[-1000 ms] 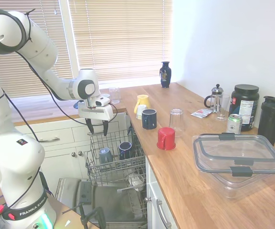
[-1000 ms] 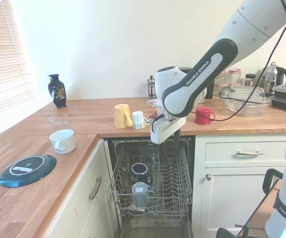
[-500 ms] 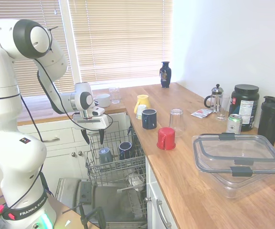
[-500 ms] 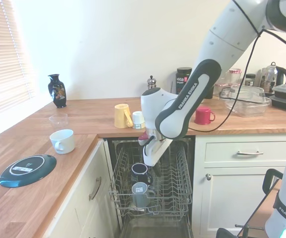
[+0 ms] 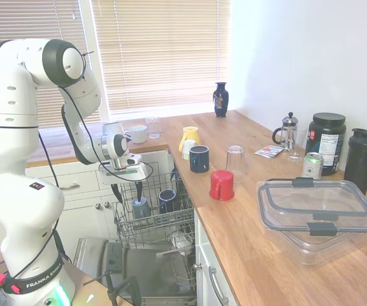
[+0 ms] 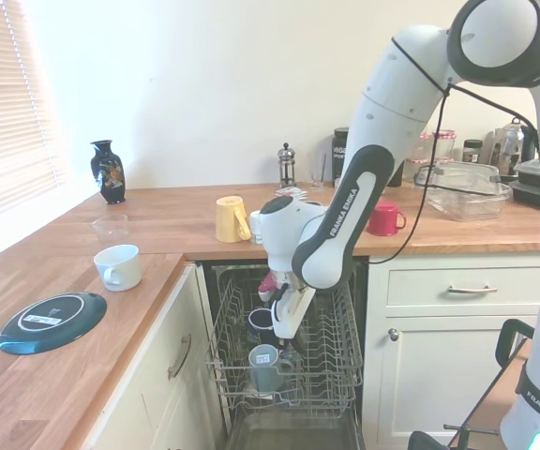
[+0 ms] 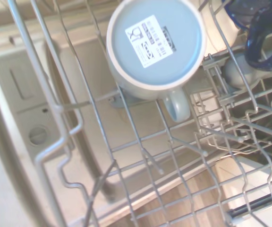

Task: Unload a mug from dishwasher

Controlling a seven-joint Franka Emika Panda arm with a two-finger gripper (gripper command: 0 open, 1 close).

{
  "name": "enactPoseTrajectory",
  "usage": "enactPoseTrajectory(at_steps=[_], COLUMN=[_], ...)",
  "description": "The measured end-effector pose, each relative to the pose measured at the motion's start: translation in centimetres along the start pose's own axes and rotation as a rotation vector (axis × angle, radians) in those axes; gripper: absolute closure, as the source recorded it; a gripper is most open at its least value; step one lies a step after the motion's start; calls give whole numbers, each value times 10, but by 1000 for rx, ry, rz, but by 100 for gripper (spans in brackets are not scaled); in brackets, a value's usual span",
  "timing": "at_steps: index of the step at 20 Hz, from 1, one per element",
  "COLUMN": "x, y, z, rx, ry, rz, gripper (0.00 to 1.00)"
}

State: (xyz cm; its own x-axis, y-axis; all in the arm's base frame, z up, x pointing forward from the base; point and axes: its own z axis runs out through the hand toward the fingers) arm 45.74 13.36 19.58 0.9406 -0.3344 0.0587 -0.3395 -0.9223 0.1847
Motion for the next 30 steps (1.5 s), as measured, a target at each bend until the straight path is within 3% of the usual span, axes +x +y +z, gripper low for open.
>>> enactPoseTrajectory(at_steps=[18,30], x=[11,39], y=[-50,-56], z=[53,77], rx=[-31,-41], ry=[-16,-19], rz=[-63,-62], gripper=[0,0])
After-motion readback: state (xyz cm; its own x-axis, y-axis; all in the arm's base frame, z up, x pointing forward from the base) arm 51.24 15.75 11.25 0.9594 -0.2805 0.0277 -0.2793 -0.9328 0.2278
